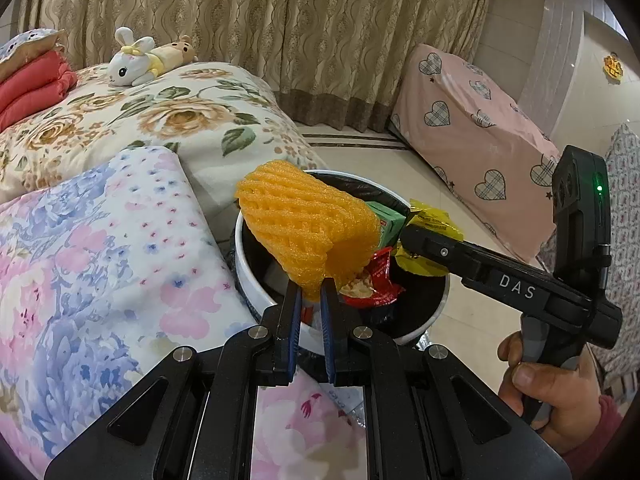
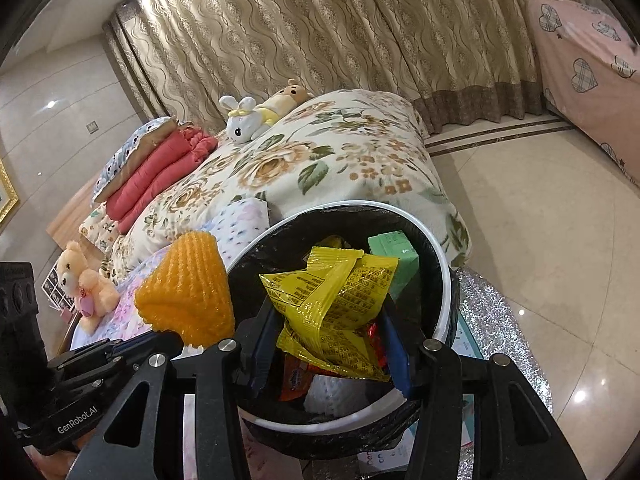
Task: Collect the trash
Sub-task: 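Carry the yellow wrapper and orange mesh sleeve over the bin with both grippers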
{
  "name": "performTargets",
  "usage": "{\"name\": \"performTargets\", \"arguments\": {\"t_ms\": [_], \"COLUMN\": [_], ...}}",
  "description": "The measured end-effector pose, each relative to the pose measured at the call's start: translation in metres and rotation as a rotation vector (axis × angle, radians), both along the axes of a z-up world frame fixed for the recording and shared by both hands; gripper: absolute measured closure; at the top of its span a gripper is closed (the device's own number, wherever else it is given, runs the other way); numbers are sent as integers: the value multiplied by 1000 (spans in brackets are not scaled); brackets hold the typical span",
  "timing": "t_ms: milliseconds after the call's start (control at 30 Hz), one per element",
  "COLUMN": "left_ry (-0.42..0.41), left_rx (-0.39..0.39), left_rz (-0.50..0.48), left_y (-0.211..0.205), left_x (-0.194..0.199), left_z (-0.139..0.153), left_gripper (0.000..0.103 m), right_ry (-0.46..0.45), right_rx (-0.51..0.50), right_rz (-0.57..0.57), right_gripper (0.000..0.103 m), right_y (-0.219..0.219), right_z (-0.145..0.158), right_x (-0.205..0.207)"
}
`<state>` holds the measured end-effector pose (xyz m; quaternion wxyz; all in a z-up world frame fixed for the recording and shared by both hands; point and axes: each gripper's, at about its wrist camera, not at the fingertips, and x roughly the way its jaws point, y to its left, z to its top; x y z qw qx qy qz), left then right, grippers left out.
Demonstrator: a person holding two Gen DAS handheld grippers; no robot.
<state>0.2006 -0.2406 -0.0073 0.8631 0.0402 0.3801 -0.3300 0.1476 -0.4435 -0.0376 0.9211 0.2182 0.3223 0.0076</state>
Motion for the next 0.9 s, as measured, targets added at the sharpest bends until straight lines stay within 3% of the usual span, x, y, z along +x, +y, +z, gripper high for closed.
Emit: {"name": "performTargets", "arguments": {"t_ms": [900], "left_ry": [0], "left_rx": [24], "left_rz": [-14], "left_y": [-13], "left_x": [6], "left_z": [-1], "left_gripper": [94], "right_ry": [31], "right_rx": [9], "right_rz": [-1], "right_gripper": [53], "right_y": [-8], "right_z": [-6], "right_x": [10]}}
